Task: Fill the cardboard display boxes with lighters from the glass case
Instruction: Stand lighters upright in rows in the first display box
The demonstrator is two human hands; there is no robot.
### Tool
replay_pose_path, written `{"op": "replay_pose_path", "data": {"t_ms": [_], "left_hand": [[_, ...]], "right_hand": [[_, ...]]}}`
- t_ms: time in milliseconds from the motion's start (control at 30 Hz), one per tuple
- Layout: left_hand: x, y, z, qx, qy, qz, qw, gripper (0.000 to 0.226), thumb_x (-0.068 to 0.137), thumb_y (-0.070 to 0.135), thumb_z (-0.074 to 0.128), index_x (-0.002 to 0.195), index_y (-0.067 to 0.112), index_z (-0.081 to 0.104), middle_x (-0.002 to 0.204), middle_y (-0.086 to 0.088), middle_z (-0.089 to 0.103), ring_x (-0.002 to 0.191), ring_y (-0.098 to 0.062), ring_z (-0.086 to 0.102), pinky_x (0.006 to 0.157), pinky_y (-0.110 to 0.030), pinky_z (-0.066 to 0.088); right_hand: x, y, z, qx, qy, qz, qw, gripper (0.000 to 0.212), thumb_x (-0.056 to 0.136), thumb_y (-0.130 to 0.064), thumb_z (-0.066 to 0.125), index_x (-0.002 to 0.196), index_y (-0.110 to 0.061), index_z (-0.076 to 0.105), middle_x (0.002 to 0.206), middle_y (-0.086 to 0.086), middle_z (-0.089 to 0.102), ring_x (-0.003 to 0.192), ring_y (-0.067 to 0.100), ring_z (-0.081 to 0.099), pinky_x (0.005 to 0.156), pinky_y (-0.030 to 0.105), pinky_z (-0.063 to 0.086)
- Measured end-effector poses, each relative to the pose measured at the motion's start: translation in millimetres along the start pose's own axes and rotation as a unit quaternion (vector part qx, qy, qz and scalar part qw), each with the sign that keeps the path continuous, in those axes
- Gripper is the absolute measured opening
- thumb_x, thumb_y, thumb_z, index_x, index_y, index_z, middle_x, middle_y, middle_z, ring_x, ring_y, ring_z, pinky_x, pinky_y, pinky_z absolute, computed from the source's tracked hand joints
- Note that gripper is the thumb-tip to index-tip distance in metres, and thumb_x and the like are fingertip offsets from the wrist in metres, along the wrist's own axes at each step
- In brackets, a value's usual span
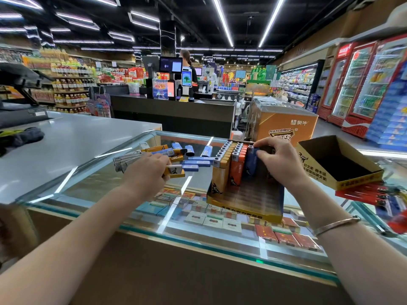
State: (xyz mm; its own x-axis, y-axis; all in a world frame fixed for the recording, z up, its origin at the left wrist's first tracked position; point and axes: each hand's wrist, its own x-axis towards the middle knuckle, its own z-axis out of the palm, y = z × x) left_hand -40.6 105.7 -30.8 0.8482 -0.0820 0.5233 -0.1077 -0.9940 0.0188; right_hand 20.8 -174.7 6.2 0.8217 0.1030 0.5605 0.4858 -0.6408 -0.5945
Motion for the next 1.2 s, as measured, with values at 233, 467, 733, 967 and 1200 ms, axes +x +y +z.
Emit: {"op": "replay_pose_path", "data": {"t_ms": [233, 467, 733, 967, 1200], "left_hand": [[21, -2, -2, 0.009, -0.152, -0.024, 0.988, 0.021, 0.087, 0.031, 0.060, 0.088, 0.027, 0.039, 0.080, 0.007, 0.051, 0.073, -0.010, 0.050, 0.055, -0.024, 0.037], [40, -2, -11, -0.149, -0.318, -0.109, 0.930, 0.033, 0.077, 0.031, 0.073, 0.098, 0.023, 0.049, 0.097, -0.001, 0.059, 0.085, -0.014, 0.059, 0.074, -0.028, 0.052], [50, 17, -18, -0.341, -0.222, -0.141, 0.902, 0.023, 0.076, 0.026, 0.073, 0.085, 0.009, 0.061, 0.080, -0.011, 0.064, 0.071, -0.019, 0.062, 0.059, -0.024, 0.046], [84, 63, -57, -0.604, -0.036, -0.158, 0.780, 0.035, 0.067, 0.041, 0.068, 0.091, 0.018, 0.058, 0.073, -0.001, 0.071, 0.066, -0.014, 0.066, 0.057, -0.028, 0.047], [99, 113, -43, -0.678, -0.013, -0.089, 0.729, 0.026, 0.072, 0.036, 0.070, 0.083, 0.014, 0.060, 0.067, -0.003, 0.070, 0.054, -0.015, 0.064, 0.045, -0.025, 0.050]], "right_hand": [[-1, -1, -1, -0.007, -0.006, 0.000, 1.000, 0.016, 0.088, -0.011, 0.059, 0.101, -0.014, 0.067, 0.107, 0.006, 0.060, 0.107, 0.026, 0.049, 0.094, 0.044, 0.043], [-1, 0, -1, 0.006, -0.003, -0.002, 1.000, 0.016, 0.088, -0.008, 0.057, 0.098, -0.014, 0.067, 0.101, 0.004, 0.059, 0.105, 0.026, 0.049, 0.094, 0.044, 0.043], [0, 2, -1, 0.004, -0.004, -0.007, 1.000, 0.014, 0.088, -0.010, 0.058, 0.098, -0.015, 0.067, 0.103, 0.004, 0.060, 0.106, 0.025, 0.051, 0.092, 0.043, 0.044], [5, -2, -6, 0.020, 0.061, -0.033, 0.997, 0.016, 0.086, -0.009, 0.060, 0.098, -0.016, 0.068, 0.104, 0.001, 0.066, 0.102, 0.017, 0.056, 0.091, 0.033, 0.045], [-1, -21, -12, 0.253, -0.012, -0.076, 0.965, 0.018, 0.086, -0.012, 0.063, 0.095, -0.028, 0.060, 0.083, 0.003, 0.067, 0.078, 0.017, 0.066, 0.073, 0.027, 0.056]]}}
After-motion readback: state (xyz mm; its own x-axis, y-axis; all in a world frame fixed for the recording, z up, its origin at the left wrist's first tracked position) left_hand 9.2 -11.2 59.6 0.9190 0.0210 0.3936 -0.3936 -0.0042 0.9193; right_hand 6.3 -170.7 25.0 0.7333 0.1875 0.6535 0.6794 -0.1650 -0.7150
